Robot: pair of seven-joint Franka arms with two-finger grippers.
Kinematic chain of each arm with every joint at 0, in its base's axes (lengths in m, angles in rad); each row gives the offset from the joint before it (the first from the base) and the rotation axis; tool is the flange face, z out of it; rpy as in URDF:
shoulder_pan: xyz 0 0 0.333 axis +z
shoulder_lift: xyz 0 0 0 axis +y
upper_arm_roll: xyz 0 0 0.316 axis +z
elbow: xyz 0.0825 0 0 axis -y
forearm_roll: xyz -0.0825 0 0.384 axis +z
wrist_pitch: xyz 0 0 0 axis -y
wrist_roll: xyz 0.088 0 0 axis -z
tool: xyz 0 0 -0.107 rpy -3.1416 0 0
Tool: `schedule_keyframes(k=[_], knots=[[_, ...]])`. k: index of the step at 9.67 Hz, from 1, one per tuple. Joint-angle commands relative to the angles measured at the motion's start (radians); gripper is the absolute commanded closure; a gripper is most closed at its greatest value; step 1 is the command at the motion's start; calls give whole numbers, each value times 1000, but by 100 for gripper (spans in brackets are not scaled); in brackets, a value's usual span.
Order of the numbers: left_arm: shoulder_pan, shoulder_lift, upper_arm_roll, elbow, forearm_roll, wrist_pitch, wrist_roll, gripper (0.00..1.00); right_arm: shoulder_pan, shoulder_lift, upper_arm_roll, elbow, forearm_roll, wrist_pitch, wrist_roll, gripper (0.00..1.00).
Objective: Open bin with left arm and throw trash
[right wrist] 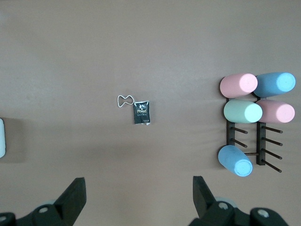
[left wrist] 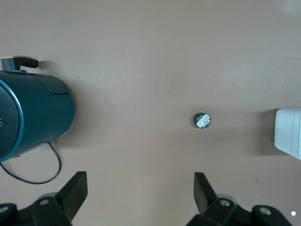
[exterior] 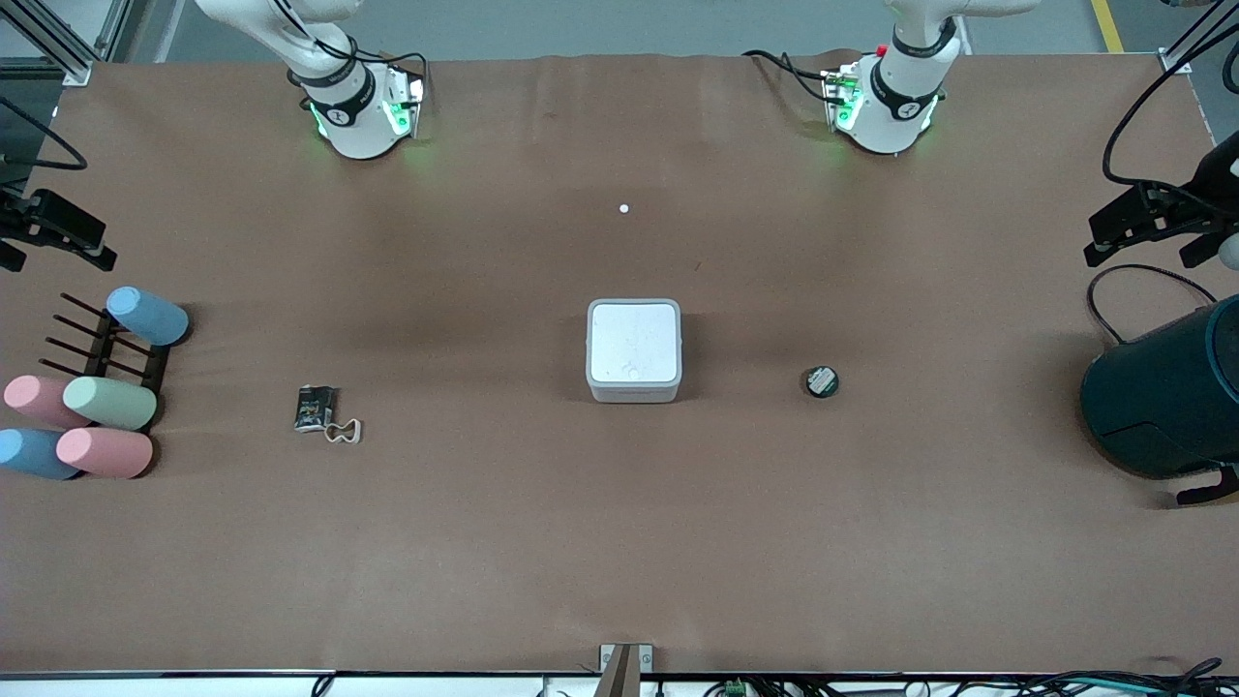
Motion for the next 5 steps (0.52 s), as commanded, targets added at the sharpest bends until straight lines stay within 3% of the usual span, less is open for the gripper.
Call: schedule_keyframes(k=[1, 3, 5], knots=[[7, -12, -2, 2, 5, 1, -9, 0, -6, 5, 5, 15, -10, -12, -14, 0], [-8, 1, -5, 2, 5, -2, -3, 0, -6, 5, 5, 13, -10, -13, -13, 0], [-40, 86, -26, 4, -48, -4, 3, 1, 2, 5, 5, 2, -8, -24, -14, 0]])
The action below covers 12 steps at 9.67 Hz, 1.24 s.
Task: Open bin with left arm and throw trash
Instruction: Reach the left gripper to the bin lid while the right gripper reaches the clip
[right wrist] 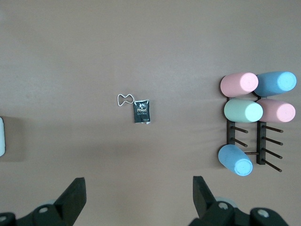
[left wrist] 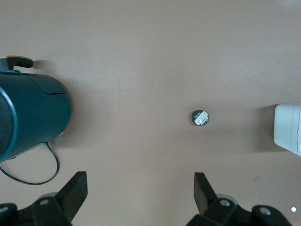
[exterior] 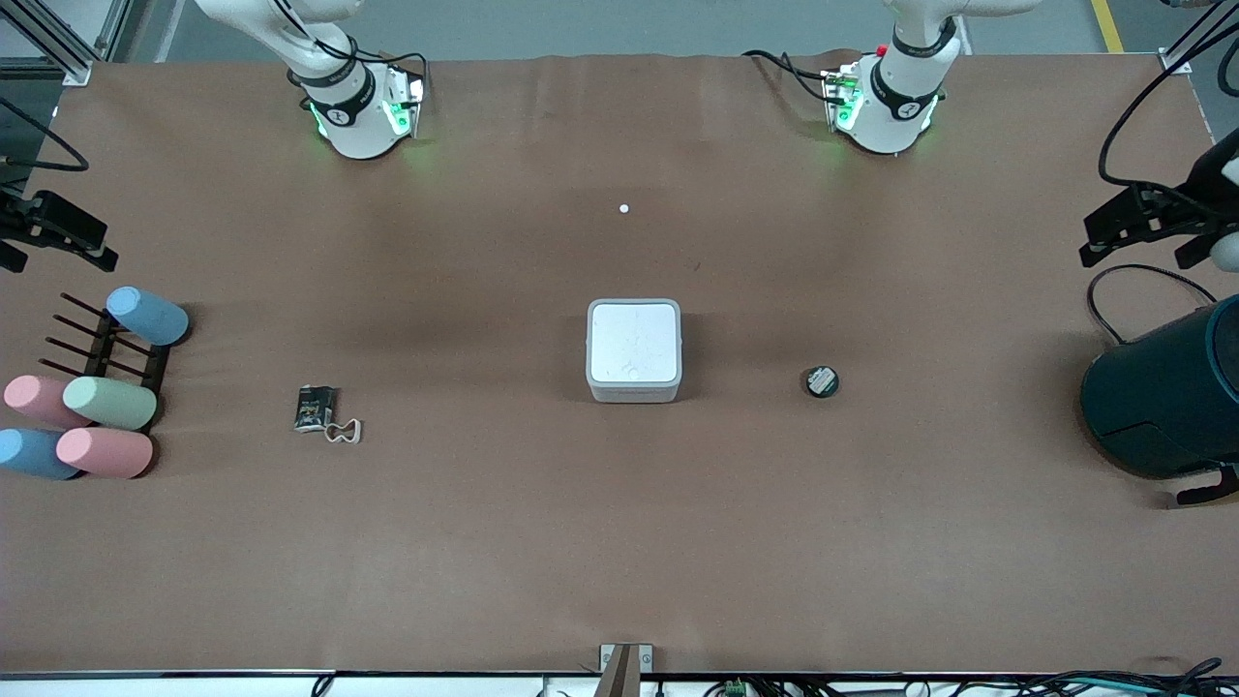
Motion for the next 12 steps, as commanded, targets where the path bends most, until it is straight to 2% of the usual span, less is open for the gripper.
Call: schedule_keyframes(k=[1, 2, 3, 4, 5, 7, 8, 10, 12], knots=[[-55, 115, -22, 14, -55, 12, -28, 14, 15, 2, 6, -16, -10, -6, -13, 0], [-113, 155, -24, 9, -73, 55, -93, 50, 39, 4, 6, -40, -8, 19, -14, 0], [-170, 193, -25, 9, -75, 83, -182, 79, 44, 2, 8, -86, 2, 52, -14, 2], [-230, 220, -28, 11, -89, 106, -256, 100, 58, 2, 8, -129, 7, 79, -48, 3], [-261, 249, -28, 11, -127, 162, -345, 100, 97, 5, 8, -189, 7, 131, -148, 4], [-350, 319, -36, 12, -133, 231, -396, 100, 141, 31, 8, -383, 6, 354, -190, 4], [-413, 358, -36, 14, -121, 280, -440, 100, 194, 86, 6, -405, 6, 419, -203, 4], [-486, 444, -33, 15, -120, 412, -528, 100, 216, 230, 8, -407, 0, 529, -261, 4], [-531, 499, -30, 43, -120, 468, -539, 100, 179, 287, 6, -424, 0, 588, -362, 4]])
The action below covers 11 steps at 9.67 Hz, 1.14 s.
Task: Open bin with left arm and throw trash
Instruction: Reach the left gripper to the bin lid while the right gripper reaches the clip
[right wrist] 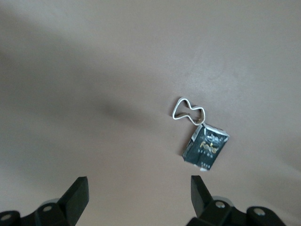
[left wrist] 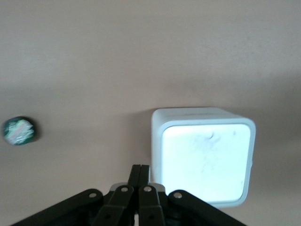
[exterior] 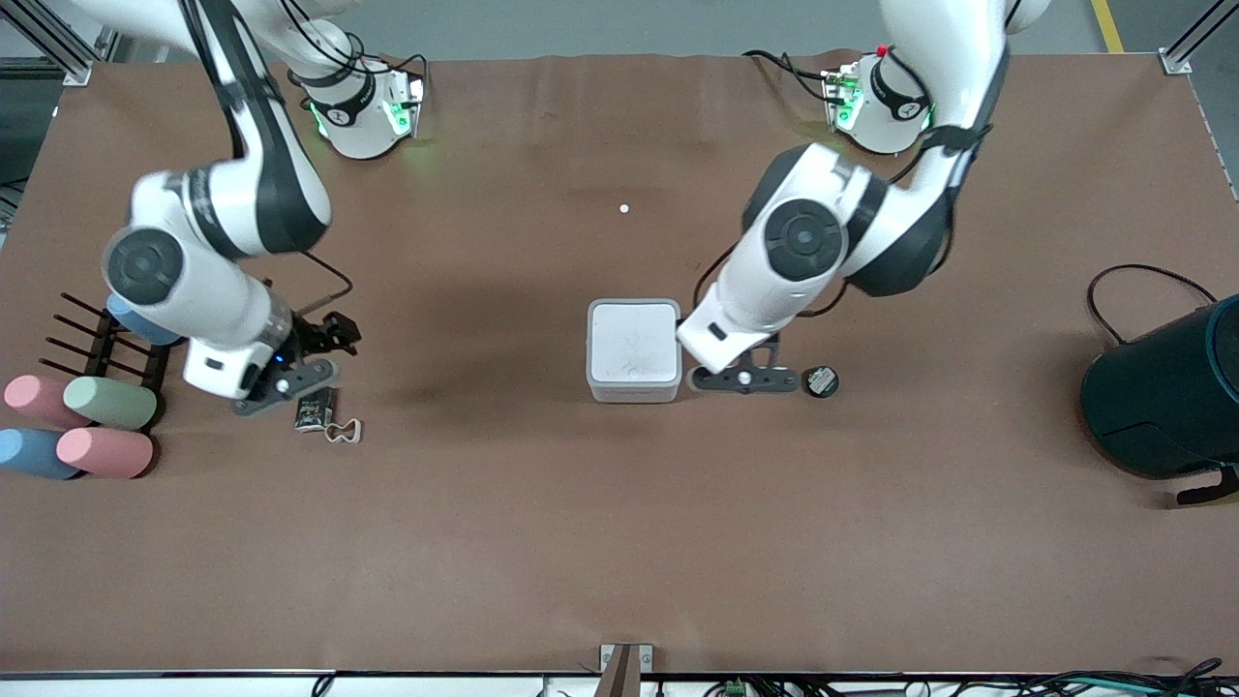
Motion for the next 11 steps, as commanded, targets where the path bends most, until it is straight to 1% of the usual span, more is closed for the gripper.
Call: schedule_keyframes(k=[1, 2, 4, 5, 6, 7, 9, 10, 11], knots=[[-35, 51, 10, 44, -3, 44, -11, 100, -37, 60, -2, 0, -4, 75, -64, 4], [-38, 71, 4, 46, -6, 87, -11, 100, -27, 110, -1, 0, -4, 146, -68, 4], [-68, 100, 6, 54, -8, 116, -15, 100, -9, 207, -1, 0, -4, 259, -70, 4], [-73, 129, 4, 54, -8, 179, -44, 100, -8, 247, -1, 2, -1, 307, -70, 4], [-91, 165, 6, 75, -6, 219, -70, 100, -8, 287, -1, 2, -2, 352, -73, 4], [-105, 186, 9, 104, -6, 219, -80, 100, -8, 295, -1, 2, -2, 355, -73, 4], [-114, 206, 9, 106, -5, 219, -80, 100, -5, 306, -1, 2, -2, 357, -73, 6], [-122, 228, 9, 104, -3, 221, -78, 100, -4, 309, -1, 3, -2, 355, -77, 13], [-125, 246, 10, 103, 0, 221, -77, 100, -4, 309, -1, 8, -4, 355, -80, 18]])
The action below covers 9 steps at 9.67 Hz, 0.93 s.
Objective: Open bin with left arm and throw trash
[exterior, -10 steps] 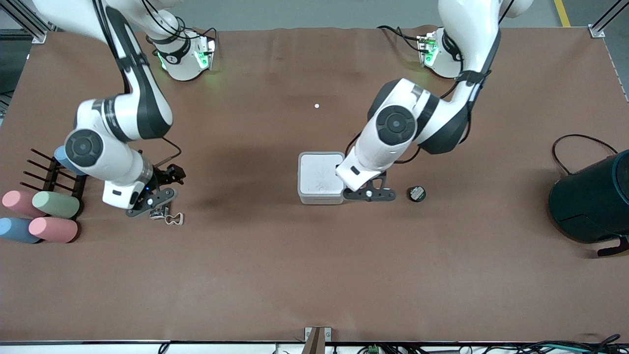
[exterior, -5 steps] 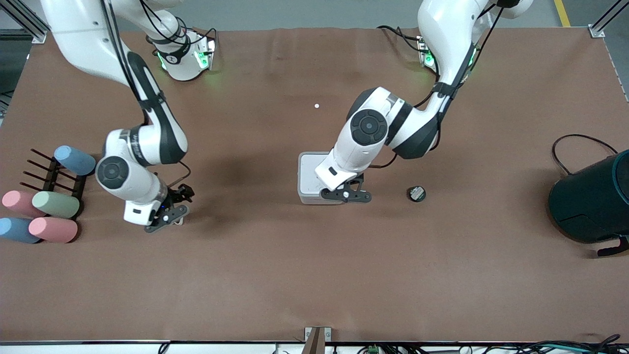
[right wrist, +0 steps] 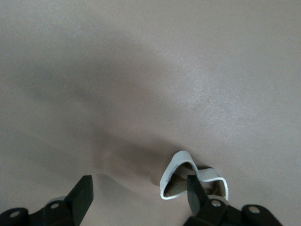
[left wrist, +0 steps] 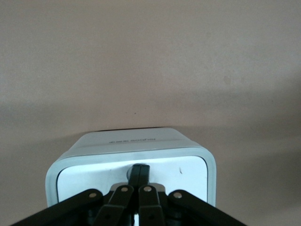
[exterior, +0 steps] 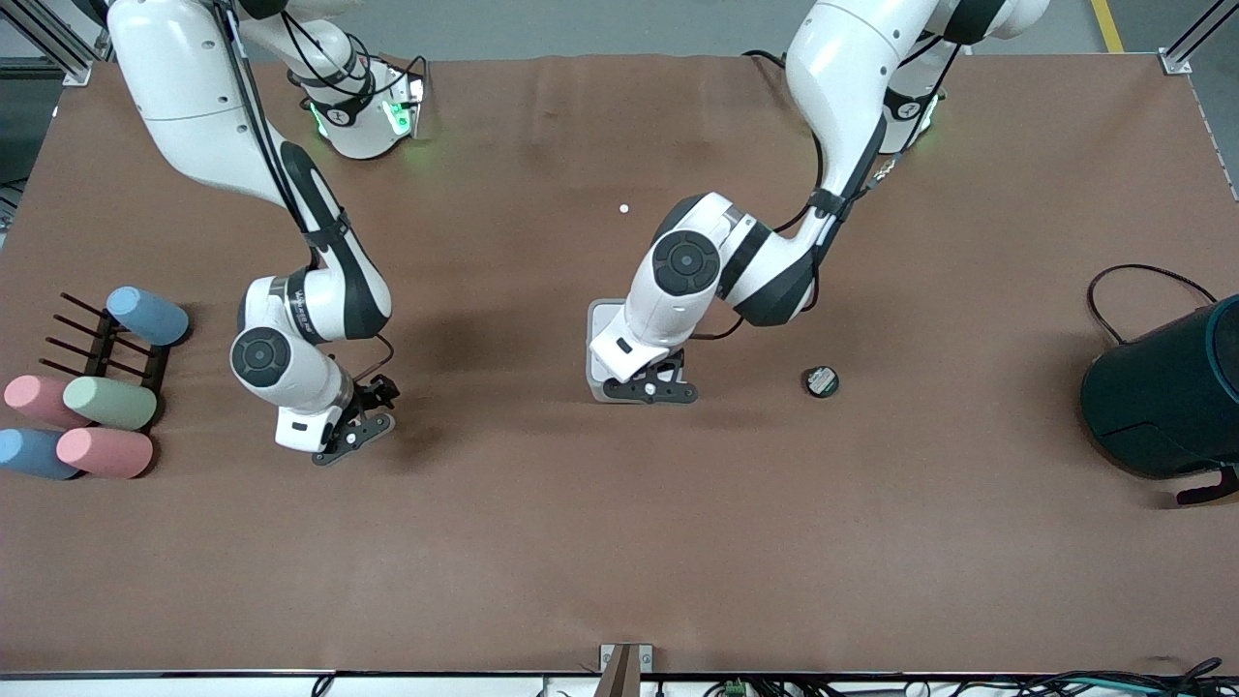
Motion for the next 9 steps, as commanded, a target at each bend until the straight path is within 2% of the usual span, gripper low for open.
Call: schedule_keyframes(k=[1, 2, 4, 5, 6, 7, 9], knots=[[-20, 47, 7, 21, 15, -5, -9, 100, -5, 2, 2, 4, -2, -7, -20, 27], [-14, 23, 8, 24, 33, -28, -6, 100, -5, 2, 2, 5, -2, -6, -20, 39], [13, -63, 21, 68, 26, -224, 2, 100, -11, 4, 2, 13, -2, -7, -20, 73], [62, -95, 13, 91, 20, -325, 28, 100, -13, 5, 2, 24, 0, -11, -19, 86], [111, -147, 16, 93, 20, -388, 110, 100, -13, 5, 2, 27, 1, -17, -14, 94], [180, -160, 19, 91, 23, -404, 181, 92, -13, 4, 2, 31, 3, -20, -10, 99], [269, -152, 18, 36, 29, -386, 264, 1, -20, 4, 4, 60, 5, -68, -11, 100]])
